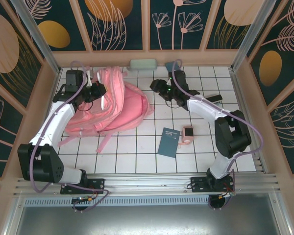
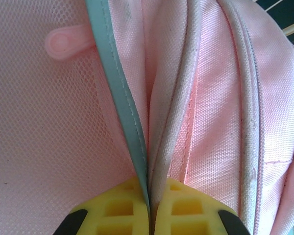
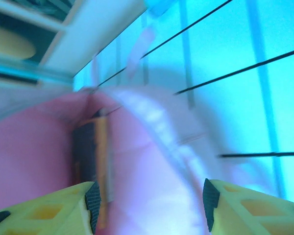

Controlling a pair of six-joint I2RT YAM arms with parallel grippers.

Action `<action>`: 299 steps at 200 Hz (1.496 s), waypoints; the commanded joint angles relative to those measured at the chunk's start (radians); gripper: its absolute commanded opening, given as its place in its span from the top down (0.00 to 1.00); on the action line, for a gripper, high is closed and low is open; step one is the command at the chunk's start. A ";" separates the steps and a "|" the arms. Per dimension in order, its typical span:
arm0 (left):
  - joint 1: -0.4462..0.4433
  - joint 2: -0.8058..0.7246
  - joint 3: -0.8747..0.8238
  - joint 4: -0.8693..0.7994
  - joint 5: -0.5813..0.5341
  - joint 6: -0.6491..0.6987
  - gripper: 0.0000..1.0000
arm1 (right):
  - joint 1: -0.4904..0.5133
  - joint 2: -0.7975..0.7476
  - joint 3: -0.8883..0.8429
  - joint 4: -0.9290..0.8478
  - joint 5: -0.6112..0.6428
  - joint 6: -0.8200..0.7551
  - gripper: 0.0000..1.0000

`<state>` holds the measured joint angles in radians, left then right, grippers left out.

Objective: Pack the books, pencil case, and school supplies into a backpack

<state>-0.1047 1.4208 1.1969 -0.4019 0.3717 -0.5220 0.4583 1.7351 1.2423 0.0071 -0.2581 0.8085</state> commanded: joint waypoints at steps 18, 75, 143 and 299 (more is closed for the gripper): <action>-0.077 0.025 -0.043 -0.029 -0.223 0.132 0.94 | -0.093 -0.027 0.001 -0.170 0.063 -0.108 0.40; -0.104 0.001 -0.068 -0.034 -0.147 0.139 0.46 | -0.127 -0.083 -0.018 -0.305 0.046 -0.155 0.40; -0.326 -0.036 -0.032 -0.049 -0.162 0.128 0.36 | 0.050 -0.292 -0.100 -0.549 0.051 -0.222 0.41; -0.655 0.196 -0.397 0.560 0.182 -0.226 0.32 | 0.257 -0.541 -0.637 -0.517 0.066 0.079 0.31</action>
<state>-0.7471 1.5684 0.8406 -0.0067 0.4828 -0.6617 0.7158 1.1976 0.6704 -0.6071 -0.1604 0.8291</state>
